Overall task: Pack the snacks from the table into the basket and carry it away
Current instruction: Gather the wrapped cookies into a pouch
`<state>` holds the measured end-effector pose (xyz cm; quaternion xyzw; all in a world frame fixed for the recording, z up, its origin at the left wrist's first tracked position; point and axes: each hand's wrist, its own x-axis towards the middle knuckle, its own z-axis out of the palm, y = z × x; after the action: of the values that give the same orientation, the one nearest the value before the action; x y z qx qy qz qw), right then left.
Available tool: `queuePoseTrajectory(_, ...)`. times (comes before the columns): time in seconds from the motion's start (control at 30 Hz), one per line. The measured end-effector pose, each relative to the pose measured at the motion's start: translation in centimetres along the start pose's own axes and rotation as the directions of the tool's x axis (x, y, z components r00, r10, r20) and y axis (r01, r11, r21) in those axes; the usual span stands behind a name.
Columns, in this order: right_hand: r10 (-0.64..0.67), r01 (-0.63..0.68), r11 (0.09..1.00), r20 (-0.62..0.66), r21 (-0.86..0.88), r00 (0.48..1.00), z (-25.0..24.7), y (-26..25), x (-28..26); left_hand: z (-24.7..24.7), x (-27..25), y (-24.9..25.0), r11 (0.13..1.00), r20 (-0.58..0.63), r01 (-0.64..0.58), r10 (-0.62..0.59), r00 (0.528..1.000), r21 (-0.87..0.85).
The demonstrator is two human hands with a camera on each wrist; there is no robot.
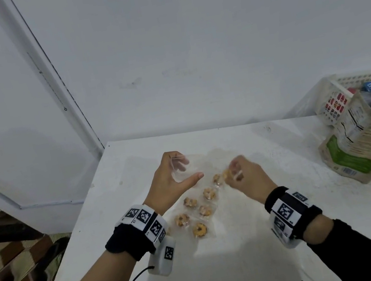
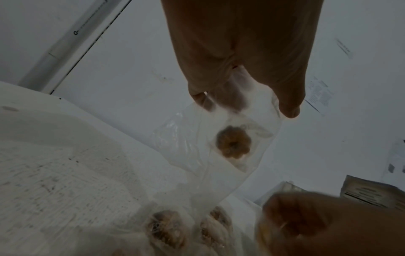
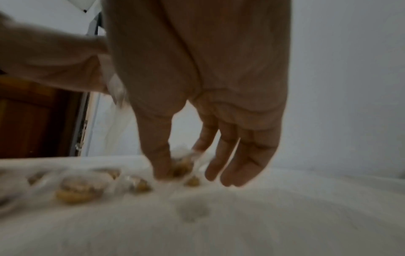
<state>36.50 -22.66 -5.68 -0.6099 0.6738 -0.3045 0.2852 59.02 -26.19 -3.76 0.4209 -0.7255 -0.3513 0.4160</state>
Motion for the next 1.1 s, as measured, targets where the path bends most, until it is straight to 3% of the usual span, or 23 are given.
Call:
queuePoseTrajectory(0.07,-0.108,0.181,0.938,-0.245,0.297,0.964,-1.2,-3.1,-0.6,0.1,0.0,-0.2,1.0,-0.001,-0.004,0.004,1.0,-0.007)
queuePoseTrajectory(0.13,-0.233,0.375,0.842,-0.365,0.388,0.901,-1.9,-6.0,-1.2,0.3,0.0,-0.2,1.0,0.006,-0.007,0.007,1.0,-0.013)
queuePoseTrajectory(0.2,-0.378,0.479,0.833,-0.346,0.277,0.859,-1.9,-7.5,-1.4,0.5,0.1,-0.1,1.0,0.012,-0.013,0.013,1.0,-0.015)
queuePoseTrajectory(0.33,-0.608,0.606,0.792,-0.177,-0.073,0.774,-0.6,-7.3,-0.5,0.9,0.3,0.6,0.998,0.024,0.001,0.0,1.0,-0.061)
queuePoseTrajectory(0.43,-0.674,0.652,0.738,-0.126,-0.176,0.728,0.1,-6.6,-0.2,0.7,0.2,0.6,0.995,0.03,0.024,-0.021,0.999,-0.102)
queuePoseTrajectory(0.57,-0.416,0.452,0.885,-0.252,0.11,0.874,-0.1,-4.9,1.0,0.2,0.0,0.0,0.998,0.012,0.024,-0.024,1.0,-0.059)
queuePoseTrajectory(0.6,-0.343,0.369,0.925,-0.218,0.088,0.914,0.1,-3.8,1.7,0.0,-0.1,-0.2,0.998,0.008,0.028,-0.028,1.0,-0.052)
queuePoseTrajectory(0.67,-0.204,0.204,0.975,0.012,-0.086,0.979,1.1,-1.3,3.1,-0.3,-0.2,-0.2,0.999,0.006,0.028,-0.028,1.0,-0.033)
queuePoseTrajectory(0.73,-0.072,0.156,0.944,0.282,-0.29,0.957,2.2,0.6,4.0,-0.4,-0.3,-0.2,0.999,0.007,0.024,-0.024,1.0,-0.026)
queuePoseTrajectory(0.83,-0.006,0.217,0.87,0.429,-0.443,0.903,3.2,1.7,4.8,-0.6,-0.4,-0.1,0.999,0.005,0.027,-0.026,1.0,-0.023)
queuePoseTrajectory(0.97,-0.06,0.262,0.796,0.36,-0.545,0.931,3.7,2.9,4.9,-0.9,-0.6,-0.2,0.999,0.002,0.028,-0.028,1.0,-0.015)
queuePoseTrajectory(1.03,-0.058,0.201,0.851,0.295,-0.485,0.954,3.6,3.2,4.7,-1.2,-0.6,-0.3,0.999,-0.001,0.034,-0.034,0.999,-0.01)
queuePoseTrajectory(1.1,-0.107,0.145,0.94,0.136,-0.308,0.985,2.9,2.5,4.6,-1.3,-0.7,-0.5,0.999,-0.002,0.04,-0.04,0.999,-0.004)
